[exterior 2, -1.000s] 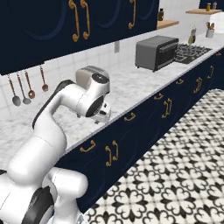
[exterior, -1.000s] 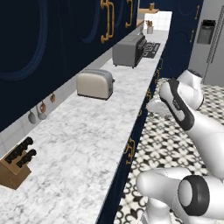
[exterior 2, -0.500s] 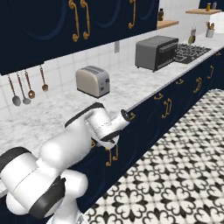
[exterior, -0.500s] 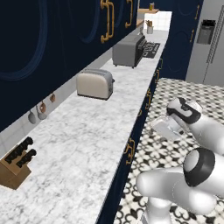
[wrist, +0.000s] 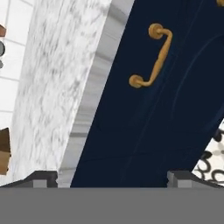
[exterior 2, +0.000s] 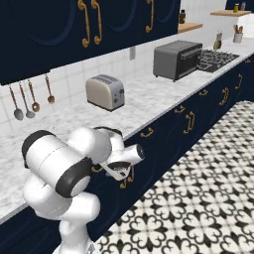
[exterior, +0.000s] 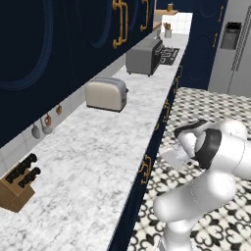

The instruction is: Take a straw from the drawer in front and place it inside the glass cup on the dining counter.

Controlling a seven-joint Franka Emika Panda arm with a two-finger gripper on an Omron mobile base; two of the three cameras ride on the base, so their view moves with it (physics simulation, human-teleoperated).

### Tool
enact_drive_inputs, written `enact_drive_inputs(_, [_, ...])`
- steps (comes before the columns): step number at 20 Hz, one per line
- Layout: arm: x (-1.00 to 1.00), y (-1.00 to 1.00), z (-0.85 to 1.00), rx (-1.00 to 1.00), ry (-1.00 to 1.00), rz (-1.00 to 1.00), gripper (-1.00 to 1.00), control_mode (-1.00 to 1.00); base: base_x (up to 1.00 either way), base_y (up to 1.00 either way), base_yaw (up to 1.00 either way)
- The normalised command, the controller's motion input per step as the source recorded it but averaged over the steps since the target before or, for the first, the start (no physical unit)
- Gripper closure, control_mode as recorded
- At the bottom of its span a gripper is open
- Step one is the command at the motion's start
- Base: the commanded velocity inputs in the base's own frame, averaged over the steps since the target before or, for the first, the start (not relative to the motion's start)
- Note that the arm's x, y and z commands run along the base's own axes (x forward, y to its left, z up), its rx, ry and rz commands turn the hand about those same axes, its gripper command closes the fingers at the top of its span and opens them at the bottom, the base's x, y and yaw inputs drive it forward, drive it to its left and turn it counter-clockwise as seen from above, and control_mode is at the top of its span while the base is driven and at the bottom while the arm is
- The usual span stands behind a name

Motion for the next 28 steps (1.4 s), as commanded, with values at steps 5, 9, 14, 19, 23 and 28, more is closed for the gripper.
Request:
enact_drive_inputs(5, [0.66, 0.02, -0.54, 0.13, 0.0, 0.0, -1.0, -1.0, 0.0, 0.0, 0.0])
enact_drive_inputs(9, [0.67, 0.0, -0.51, 0.13, 0.0, 0.0, -1.0, -1.0, 0.0, 0.0, 0.0])
enact_drive_inputs(14, [0.55, 0.0, -0.44, 0.12, 0.0, 0.0, -1.0, -1.0, 0.0, 0.0, 0.0])
enact_drive_inputs(19, [0.42, -0.08, -0.43, 0.13, 0.0, 0.0, -1.0, -1.0, 0.0, 0.0, 0.0])
enact_drive_inputs(23, [0.39, -0.03, -0.37, 0.11, 0.0, 0.0, -1.0, -1.0, 0.0, 0.0, 0.0])
enact_drive_inputs(28, [0.47, 0.17, -0.08, 0.08, 0.02, 0.0, -1.0, -1.0, 0.0, 0.0, 0.0])
